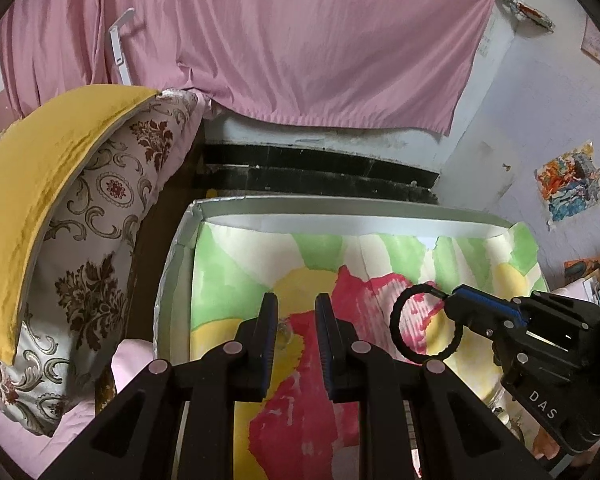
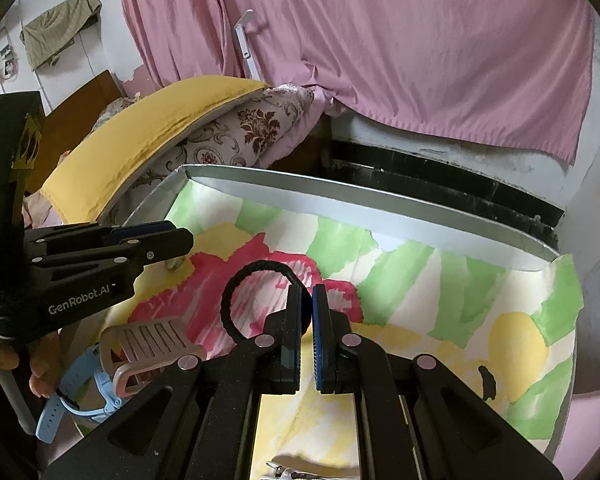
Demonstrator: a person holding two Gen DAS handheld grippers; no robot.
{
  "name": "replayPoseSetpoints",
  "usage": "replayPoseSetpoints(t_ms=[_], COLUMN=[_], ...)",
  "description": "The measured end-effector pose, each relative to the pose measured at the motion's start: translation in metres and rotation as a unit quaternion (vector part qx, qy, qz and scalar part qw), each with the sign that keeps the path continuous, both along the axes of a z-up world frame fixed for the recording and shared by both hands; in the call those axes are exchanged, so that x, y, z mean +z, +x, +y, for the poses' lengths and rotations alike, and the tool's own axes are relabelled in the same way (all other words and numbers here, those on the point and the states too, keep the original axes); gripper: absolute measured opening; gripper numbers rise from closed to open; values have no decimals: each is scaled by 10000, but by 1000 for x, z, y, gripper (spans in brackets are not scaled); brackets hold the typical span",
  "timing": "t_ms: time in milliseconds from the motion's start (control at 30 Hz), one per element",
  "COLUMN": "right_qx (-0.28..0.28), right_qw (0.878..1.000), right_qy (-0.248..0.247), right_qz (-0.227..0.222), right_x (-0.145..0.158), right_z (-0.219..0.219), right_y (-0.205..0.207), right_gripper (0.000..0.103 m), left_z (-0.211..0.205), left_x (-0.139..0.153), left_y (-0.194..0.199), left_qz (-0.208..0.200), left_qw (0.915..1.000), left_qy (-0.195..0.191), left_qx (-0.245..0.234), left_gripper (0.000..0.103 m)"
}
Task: Organize jewelry
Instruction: 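Open both tools to release the ring and bracelet into the tray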
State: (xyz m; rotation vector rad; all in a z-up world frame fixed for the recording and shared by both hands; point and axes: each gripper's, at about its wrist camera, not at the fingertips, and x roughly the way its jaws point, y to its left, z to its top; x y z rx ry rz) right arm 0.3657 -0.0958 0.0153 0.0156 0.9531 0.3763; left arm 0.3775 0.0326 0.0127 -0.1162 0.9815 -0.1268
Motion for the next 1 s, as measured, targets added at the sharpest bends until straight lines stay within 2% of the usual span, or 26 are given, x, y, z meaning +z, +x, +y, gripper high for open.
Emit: replayPoseSetpoints(t_ms=[100, 233, 367, 567, 667, 767, 1000], right_qx=[-21, -29, -11, 43, 27, -86, -312], right_qw=[10000, 10000, 9996, 9987, 9985, 9991, 9988], right_qy=[-2, 17, 135, 256, 242, 195, 358], right_qz=[39, 87, 234, 443, 481, 360, -113], right_x=[-2, -1, -4, -13, -16, -13, 18], right_z=[-2, -3, -3, 1, 2, 1, -8], right_y=[-1, -4, -5, -5, -6, -9, -23], right_gripper=[5, 5, 6, 18, 19, 19, 19], left_z=[0, 4, 7, 8, 13, 16, 22], left_x=[-1, 0, 2, 5, 7, 10, 21], left_y=[0, -1, -3, -6, -9, -12, -25], left_qz=[45, 10, -65, -162, -247, -326, -507], left_qw=[10000, 9999, 9996, 9994, 9989, 9984, 9973], left_qy=[-22, -139, -279, -295, -372, -398, -407], left_qx=[1, 28, 57, 95, 171, 230, 328], left_gripper=[20, 31, 37, 40, 49, 51, 51])
